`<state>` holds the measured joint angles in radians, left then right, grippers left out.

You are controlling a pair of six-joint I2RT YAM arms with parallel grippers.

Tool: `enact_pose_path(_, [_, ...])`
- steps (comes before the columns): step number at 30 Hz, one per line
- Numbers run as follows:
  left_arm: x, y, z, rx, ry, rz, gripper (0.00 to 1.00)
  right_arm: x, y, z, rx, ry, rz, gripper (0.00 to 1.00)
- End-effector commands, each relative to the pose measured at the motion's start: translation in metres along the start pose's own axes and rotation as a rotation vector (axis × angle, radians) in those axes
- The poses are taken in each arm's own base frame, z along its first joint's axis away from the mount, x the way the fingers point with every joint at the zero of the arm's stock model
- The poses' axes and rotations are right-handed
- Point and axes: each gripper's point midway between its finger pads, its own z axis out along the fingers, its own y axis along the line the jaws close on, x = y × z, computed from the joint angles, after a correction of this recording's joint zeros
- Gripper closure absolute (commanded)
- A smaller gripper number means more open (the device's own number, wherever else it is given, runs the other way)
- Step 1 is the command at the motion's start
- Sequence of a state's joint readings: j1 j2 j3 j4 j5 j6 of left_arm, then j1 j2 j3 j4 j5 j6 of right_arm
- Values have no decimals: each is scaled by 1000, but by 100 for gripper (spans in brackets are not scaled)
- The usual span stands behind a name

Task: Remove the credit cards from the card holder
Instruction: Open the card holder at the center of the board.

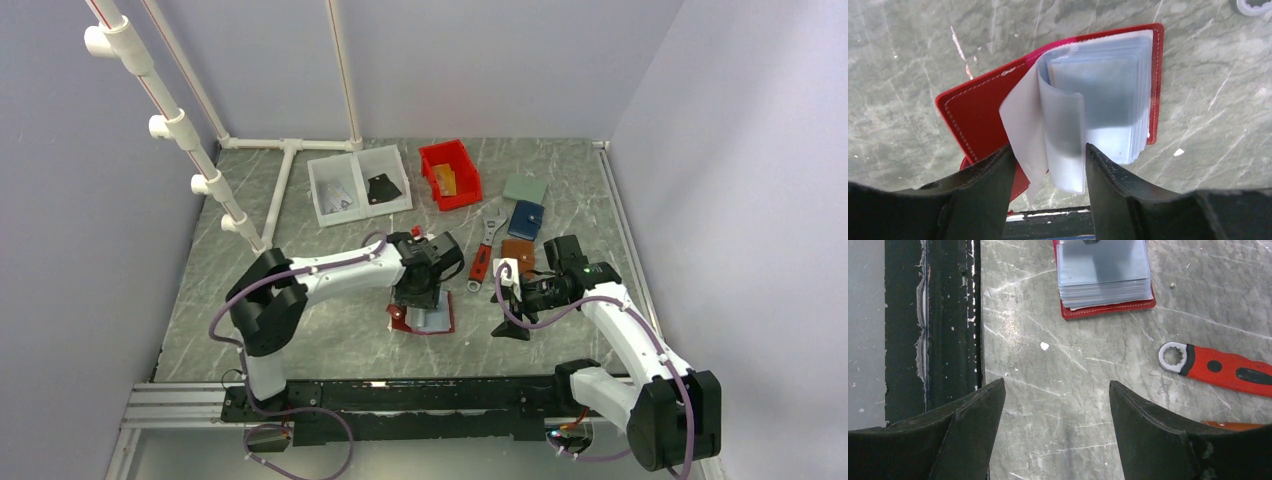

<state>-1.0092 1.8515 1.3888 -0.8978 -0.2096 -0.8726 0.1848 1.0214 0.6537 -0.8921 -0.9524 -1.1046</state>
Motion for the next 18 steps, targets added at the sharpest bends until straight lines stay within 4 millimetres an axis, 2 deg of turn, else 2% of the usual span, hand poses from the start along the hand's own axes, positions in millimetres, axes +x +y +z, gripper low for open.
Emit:
enact_pose_path(1, [-7, 4, -16, 70, -43, -74, 45, -17, -1, -3, -16, -53, -46, 21])
enact_pose_path(9, [-3, 29, -11, 80, -27, -161, 62, -18, 1, -2, -27, -61, -41, 21])
enact_pose_path(11, [0, 37, -9, 63, -20, -170, 70, -19, 1, -1, -30, -62, -39, 21])
enact_pose_path(14, [2, 47, -5, 28, -9, -177, 80, -20, 1, 5, -40, -35, -34, 22])
enact_pose_path(18, [4, 47, -4, 29, -4, -163, 84, -25, 4, 19, -61, 61, -48, 23])
